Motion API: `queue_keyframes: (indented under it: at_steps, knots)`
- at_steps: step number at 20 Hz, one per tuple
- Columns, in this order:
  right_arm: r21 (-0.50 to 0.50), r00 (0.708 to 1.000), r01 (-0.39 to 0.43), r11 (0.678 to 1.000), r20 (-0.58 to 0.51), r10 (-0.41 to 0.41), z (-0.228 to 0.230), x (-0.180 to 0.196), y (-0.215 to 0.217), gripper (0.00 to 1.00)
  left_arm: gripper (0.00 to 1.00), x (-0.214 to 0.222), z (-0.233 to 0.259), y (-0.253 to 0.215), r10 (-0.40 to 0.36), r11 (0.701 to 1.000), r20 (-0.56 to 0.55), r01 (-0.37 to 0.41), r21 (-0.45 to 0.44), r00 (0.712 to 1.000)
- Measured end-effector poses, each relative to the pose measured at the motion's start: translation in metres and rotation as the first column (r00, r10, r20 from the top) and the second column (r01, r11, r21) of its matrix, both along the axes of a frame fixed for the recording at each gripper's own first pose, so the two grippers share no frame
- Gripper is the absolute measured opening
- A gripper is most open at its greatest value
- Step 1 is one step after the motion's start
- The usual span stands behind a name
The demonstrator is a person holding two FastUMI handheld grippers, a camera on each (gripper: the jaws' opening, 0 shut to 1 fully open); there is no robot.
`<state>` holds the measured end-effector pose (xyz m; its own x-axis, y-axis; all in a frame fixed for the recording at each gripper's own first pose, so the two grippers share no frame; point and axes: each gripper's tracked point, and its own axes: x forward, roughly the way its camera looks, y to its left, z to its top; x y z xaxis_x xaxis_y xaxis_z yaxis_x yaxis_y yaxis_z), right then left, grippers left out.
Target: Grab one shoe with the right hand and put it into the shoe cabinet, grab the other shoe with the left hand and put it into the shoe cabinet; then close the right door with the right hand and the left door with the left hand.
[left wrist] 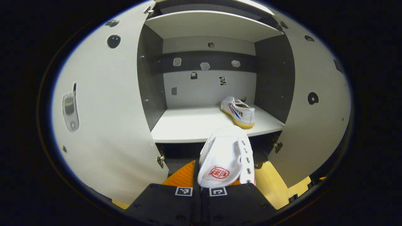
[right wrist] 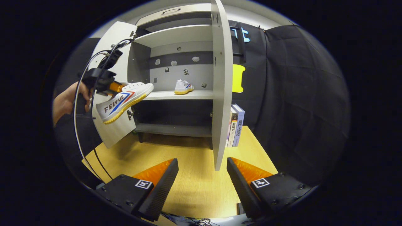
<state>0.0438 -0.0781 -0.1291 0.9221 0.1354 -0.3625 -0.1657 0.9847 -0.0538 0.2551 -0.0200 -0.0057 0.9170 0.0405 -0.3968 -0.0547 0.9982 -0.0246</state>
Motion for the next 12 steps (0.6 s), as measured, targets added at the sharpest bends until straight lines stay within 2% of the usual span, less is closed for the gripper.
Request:
queue_keyframes:
  at_steps: [4,6,12]
  knots:
    - [-0.002,0.999,-0.025,1.0,0.045,0.025,0.013,0.005,-0.002,0.99,0.05,0.053,0.029,0.018,0.049,0.999,0.014,-0.049,-0.004,0.999]
    - [-0.008,0.999,-0.033,0.999,0.033,0.034,0.008,0.004,-0.004,0.98,0.05,0.081,0.039,0.029,0.081,0.996,0.011,-0.081,-0.026,0.997]
    - [-0.009,0.999,-0.003,1.0,0.035,0.003,0.01,0.011,-0.02,0.98,0.05,0.171,0.045,0.057,0.109,0.994,-0.037,-0.109,-0.002,0.993]
